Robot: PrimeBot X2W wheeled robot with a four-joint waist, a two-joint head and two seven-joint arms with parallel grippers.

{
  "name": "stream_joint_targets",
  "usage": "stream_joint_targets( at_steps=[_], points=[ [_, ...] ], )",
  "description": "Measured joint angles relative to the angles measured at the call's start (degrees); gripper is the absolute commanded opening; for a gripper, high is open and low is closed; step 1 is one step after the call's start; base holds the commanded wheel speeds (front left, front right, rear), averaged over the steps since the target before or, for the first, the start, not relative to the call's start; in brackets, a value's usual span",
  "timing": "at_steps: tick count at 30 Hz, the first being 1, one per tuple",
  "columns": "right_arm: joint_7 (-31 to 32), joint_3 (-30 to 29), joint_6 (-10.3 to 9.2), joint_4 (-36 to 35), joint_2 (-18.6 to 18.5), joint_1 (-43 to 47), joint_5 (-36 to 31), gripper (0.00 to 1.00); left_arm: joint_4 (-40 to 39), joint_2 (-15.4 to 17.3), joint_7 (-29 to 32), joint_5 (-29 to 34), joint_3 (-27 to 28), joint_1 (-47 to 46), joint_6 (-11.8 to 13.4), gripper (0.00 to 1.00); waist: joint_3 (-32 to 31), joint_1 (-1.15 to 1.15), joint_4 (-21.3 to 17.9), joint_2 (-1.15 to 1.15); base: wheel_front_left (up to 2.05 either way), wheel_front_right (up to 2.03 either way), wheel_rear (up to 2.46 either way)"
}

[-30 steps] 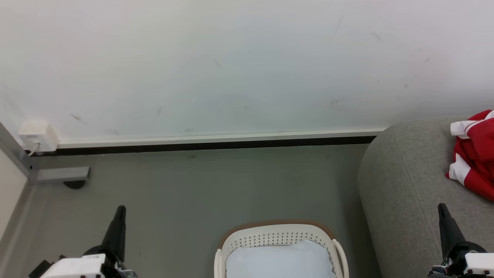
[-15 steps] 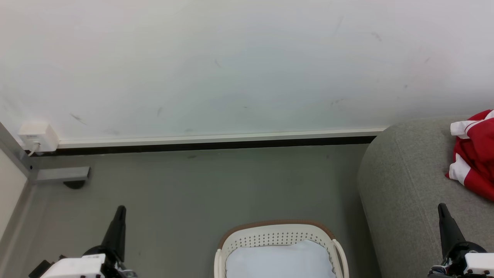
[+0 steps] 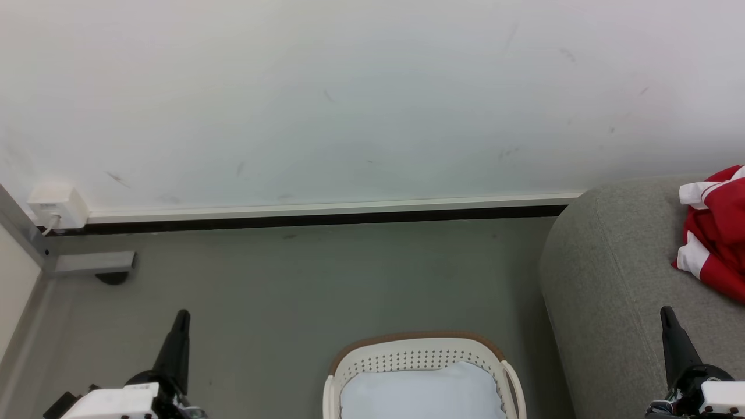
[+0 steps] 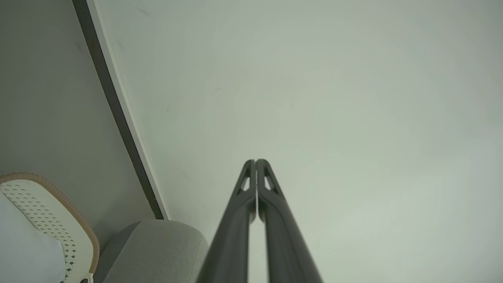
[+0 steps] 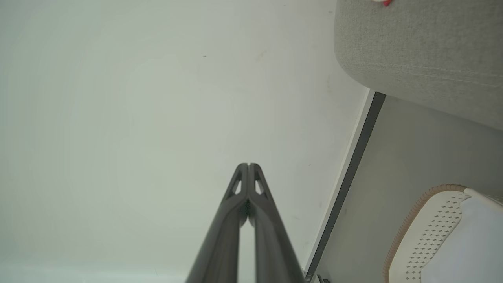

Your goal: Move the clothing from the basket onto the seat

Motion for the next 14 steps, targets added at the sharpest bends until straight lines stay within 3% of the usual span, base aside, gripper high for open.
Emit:
stream_joint_targets(
  at_steps=[14],
  points=[
    [0.0,0.0,0.0,0.0,0.0,0.0,0.0,0.0,0.0,0.0,0.0,0.0,0.0,0.0,0.0,0.0,0.0,0.0,0.0,0.0,0.0,0.0,0.0]
  ],
)
